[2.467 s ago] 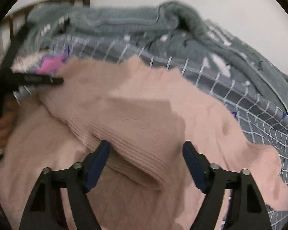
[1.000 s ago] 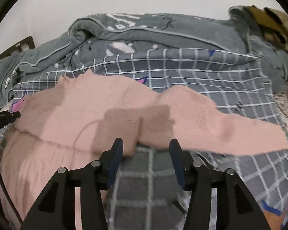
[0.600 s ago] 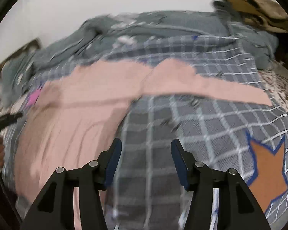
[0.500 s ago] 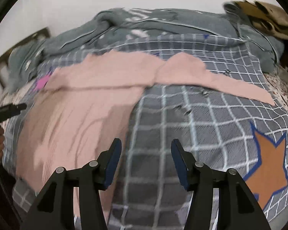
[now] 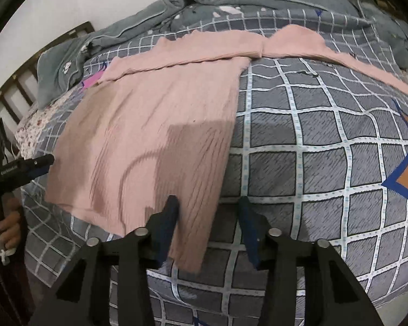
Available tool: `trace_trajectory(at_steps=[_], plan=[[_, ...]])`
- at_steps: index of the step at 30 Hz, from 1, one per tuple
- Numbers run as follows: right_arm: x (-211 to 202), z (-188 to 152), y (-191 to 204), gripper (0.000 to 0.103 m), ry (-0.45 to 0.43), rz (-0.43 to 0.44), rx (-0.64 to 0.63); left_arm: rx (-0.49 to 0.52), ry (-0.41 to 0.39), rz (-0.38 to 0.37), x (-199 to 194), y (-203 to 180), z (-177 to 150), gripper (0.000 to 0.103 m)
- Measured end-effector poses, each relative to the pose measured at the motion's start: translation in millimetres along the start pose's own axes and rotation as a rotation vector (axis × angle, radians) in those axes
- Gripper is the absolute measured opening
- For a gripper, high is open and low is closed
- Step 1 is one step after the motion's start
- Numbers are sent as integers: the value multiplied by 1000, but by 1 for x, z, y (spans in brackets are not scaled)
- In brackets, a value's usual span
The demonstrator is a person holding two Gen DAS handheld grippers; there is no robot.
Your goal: Fold small clothes
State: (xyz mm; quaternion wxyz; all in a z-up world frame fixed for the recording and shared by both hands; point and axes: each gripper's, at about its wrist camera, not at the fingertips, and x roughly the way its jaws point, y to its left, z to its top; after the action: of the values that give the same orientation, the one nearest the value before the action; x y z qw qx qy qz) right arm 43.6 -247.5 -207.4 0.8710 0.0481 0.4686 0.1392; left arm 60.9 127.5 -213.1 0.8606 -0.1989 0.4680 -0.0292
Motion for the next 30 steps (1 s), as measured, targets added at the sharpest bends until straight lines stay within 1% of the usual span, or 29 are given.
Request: trace_trajectory(at_steps=[1,2,3,4,5,7,10,12,14,15,17,19,20,21,22,23,24,25,27,30], plan=[[0,-1,1,36,-3,4,-4,-3,6,7,2,0,-2,42],[1,-2,2,25,-4,11,-6,1,17,16,5,-2,-4,33],[1,-3,3,13,-5,21,-7,7,27,20,7,-4,-5,21],[1,-3,3,9,-6,28,-7,17,37,27,8,-7,-6,13],[0,-2,3,7,-11,29,-5,23,36,33,8,-9,-7,8],[-11,0,1,6,-45,35,-3,17,-2,41,-5,-8,-7,8],[-32,-3,-12,5,-109,84,36,-5,-22,25,-18,1,-8,8],[-30,-6,-21,5,-94,98,60,-2,-7,25,-16,1,-10,8],[-19,-10,-25,5,-44,82,69,14,8,47,-12,-2,-12,8],[-15,-12,-24,6,-25,82,69,14,13,57,-12,-3,-12,10],[-10,-13,-23,8,20,75,59,3,29,77,-12,-6,-9,10],[-15,-9,-27,12,12,81,49,5,21,100,-15,-8,-4,13],[-21,-6,-29,21,-7,74,37,14,-1,127,-19,-10,1,16],[-27,-3,-32,34,-33,60,23,18,-19,141,-22,-11,5,21],[-36,1,-35,38,-73,38,4,22,-42,154,-25,-13,10,25],[-44,6,-39,44,-112,14,-13,22,-60,158,-28,-15,16,34],[-50,10,-43,46,-143,-8,-26,20,-77,157,-29,-17,22,45],[-57,17,-49,47,-170,-33,-36,19,-98,152,-29,-20,30,48],[-63,29,-61,48,-204,-76,-38,25,-126,141,-27,-29,42,62],[-67,48,-88,48,-240,-109,1,46,-163,143,-16,-45,60,64]])
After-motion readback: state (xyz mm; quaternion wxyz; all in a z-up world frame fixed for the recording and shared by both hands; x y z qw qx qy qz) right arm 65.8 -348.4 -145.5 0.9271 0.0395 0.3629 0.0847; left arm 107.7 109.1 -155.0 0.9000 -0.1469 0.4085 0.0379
